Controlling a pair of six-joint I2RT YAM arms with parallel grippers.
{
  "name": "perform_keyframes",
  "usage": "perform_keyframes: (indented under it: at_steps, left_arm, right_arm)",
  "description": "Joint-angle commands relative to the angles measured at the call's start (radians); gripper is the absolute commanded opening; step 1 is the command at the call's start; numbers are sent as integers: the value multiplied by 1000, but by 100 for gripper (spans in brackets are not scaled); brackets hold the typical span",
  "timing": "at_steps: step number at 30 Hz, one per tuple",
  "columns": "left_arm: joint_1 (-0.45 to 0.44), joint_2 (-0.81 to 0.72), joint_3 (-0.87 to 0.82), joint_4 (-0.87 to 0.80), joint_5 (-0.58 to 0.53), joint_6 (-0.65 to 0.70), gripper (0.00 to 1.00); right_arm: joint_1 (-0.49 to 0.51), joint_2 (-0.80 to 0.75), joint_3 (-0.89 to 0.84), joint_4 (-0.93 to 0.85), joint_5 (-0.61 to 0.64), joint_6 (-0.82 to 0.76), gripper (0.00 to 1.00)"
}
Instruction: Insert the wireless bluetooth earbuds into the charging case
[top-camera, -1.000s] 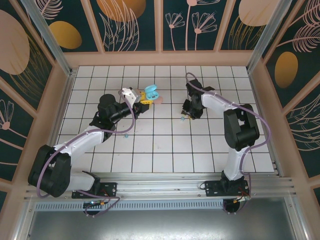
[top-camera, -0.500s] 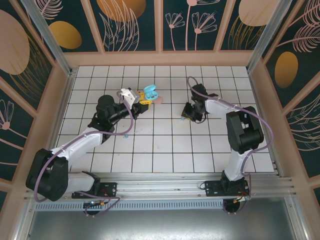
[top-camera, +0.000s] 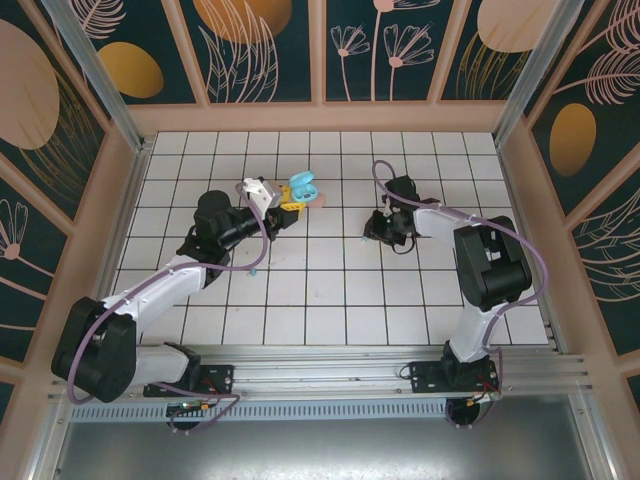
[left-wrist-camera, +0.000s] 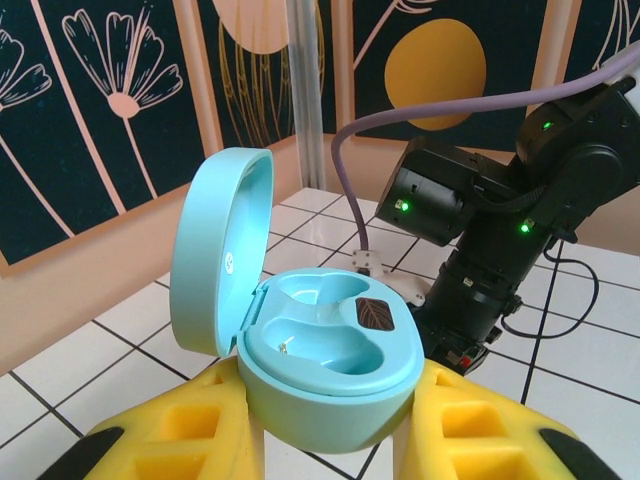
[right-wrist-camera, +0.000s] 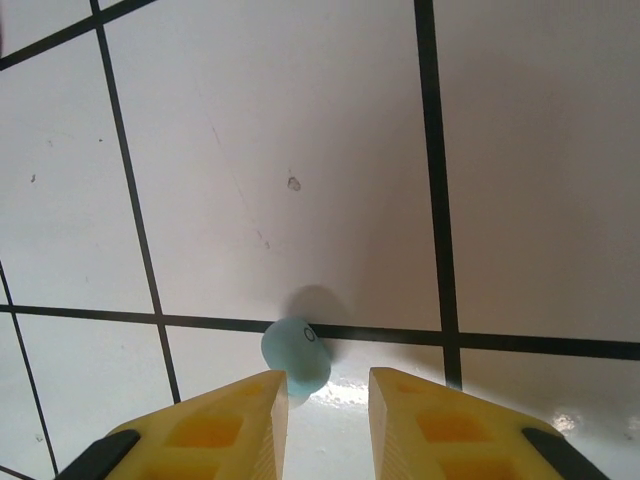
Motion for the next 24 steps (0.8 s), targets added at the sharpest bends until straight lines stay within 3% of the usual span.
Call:
perform_keyframes:
  at_steps: [1,15,24]
  left_arm:
    - [-6,-14,11,-12,-4,21,21]
    - [-8,-8,16,-15,-7,21,21]
    - [-8,-8,14,-18,-9,25,21]
  right_arm:
    - [4,21,27,14,9,-41,28]
    - [56,97,95,-71,64,-80,29]
    - [71,121,116,-100,77,-91,18]
